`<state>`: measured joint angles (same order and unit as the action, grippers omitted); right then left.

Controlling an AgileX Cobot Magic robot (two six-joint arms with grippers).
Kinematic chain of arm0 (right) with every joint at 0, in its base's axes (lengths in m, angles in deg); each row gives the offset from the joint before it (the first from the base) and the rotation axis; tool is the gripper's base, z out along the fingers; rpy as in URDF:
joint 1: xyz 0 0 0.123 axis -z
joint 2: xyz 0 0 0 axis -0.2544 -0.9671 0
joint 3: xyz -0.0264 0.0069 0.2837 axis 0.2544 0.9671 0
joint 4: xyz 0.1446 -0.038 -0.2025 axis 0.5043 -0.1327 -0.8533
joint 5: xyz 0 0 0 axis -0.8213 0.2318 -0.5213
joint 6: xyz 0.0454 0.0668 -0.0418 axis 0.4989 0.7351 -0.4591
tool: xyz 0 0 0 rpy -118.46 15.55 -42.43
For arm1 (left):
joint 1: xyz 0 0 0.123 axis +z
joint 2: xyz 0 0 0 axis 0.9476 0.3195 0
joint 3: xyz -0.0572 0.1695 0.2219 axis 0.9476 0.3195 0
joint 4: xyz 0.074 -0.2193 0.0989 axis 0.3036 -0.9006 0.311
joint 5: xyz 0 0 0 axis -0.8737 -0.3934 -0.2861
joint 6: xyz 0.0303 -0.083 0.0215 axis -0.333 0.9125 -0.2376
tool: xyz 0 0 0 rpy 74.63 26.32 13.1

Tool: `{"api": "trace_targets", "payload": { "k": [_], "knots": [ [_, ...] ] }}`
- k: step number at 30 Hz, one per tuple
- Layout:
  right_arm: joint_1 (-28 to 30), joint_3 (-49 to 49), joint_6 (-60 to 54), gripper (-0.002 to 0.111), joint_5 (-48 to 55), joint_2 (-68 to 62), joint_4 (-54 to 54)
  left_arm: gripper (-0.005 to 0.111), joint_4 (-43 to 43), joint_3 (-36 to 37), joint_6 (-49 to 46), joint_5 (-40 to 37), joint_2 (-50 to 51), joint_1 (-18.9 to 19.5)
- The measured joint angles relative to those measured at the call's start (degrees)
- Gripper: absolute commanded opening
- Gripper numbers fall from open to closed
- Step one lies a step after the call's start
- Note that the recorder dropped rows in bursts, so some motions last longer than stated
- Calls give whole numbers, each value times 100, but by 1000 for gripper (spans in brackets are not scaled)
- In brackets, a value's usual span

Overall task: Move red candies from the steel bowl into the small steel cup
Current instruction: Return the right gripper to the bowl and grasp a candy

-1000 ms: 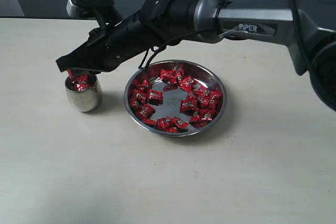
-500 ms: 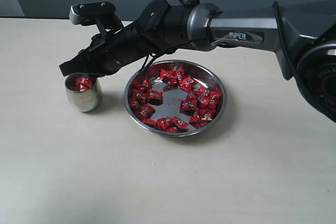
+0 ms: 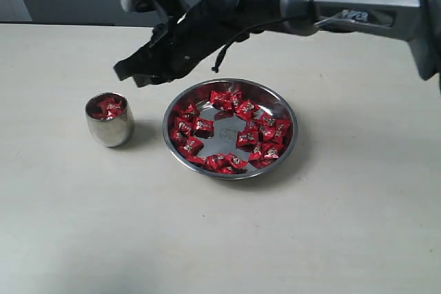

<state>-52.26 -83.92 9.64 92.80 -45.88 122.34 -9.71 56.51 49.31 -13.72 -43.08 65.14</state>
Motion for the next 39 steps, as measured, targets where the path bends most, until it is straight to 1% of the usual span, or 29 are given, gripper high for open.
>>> {"api": "trace_targets", "payload": {
  "k": [3,5,7,10,18,23,36,37,39],
  "knots": [
    [221,0,893,28,748,60,-1150,0,0,0,0,0,0,0],
    [329,15,1265,28,1284,60,-1829,0,0,0,0,0,0,0],
    [422,70,1497,28,1786,60,-2293,0,0,0,0,0,0,0],
    [459,122,1607,28,2229,1,-2611,0,0,0,0,0,0,0],
    [459,132,1635,28,2397,-370,-2852,0,0,0,0,0,0,0],
    [459,153,1635,40,2410,-480,-2960,0,0,0,0,0,0,0],
    [459,153,1648,39,2457,-691,-2985,0,0,0,0,0,0,0],
    [459,153,1648,38,2457,-699,-2985,0,0,0,0,0,0,0],
    [459,153,1648,31,2457,-699,-2985,0,0,0,0,0,0,0]
  ]
}}
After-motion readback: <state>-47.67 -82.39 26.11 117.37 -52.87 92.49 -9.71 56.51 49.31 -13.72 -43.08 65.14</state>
